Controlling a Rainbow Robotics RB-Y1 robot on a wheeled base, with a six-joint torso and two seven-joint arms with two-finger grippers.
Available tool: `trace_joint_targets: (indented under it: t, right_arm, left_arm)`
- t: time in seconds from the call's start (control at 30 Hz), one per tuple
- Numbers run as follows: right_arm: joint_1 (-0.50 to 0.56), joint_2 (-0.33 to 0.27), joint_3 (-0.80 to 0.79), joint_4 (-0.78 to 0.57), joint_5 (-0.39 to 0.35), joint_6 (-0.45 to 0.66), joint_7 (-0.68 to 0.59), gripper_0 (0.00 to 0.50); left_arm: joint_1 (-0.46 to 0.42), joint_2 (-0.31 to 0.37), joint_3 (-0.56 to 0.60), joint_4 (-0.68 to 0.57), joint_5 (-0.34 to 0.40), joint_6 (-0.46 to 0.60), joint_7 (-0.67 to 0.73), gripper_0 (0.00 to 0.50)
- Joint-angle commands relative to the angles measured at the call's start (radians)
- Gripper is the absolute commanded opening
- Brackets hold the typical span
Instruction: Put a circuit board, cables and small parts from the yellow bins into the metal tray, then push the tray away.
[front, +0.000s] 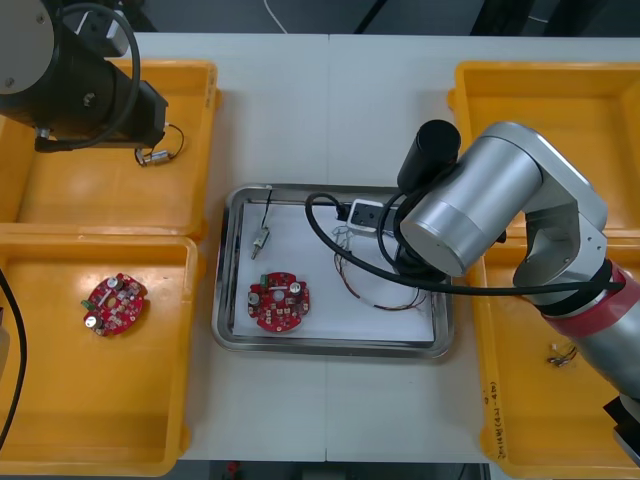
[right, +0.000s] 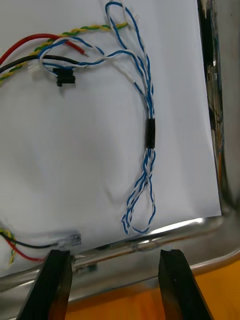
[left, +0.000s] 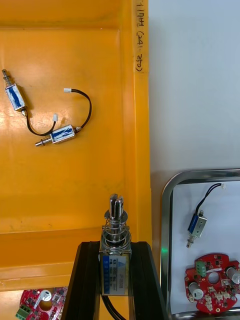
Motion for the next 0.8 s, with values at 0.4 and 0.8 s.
trace_joint_targets:
  t: [0.4,0.8]
  right_arm:
    - [0.018,0.027,-0.216,-0.242,-0.012,0.143,0.011,0.500]
    - [0.163,-0.096,-0.469,-0.402,-0.107,0.143,0.002,0.500]
  left_arm:
    - [0.008,-0.041,-0.100,-0.064,0.015,0.007,-0.091,0.001]
    - [0.008,-0.114,-0.231,-0.062,-0.037,-0.028,-0.016,0.000]
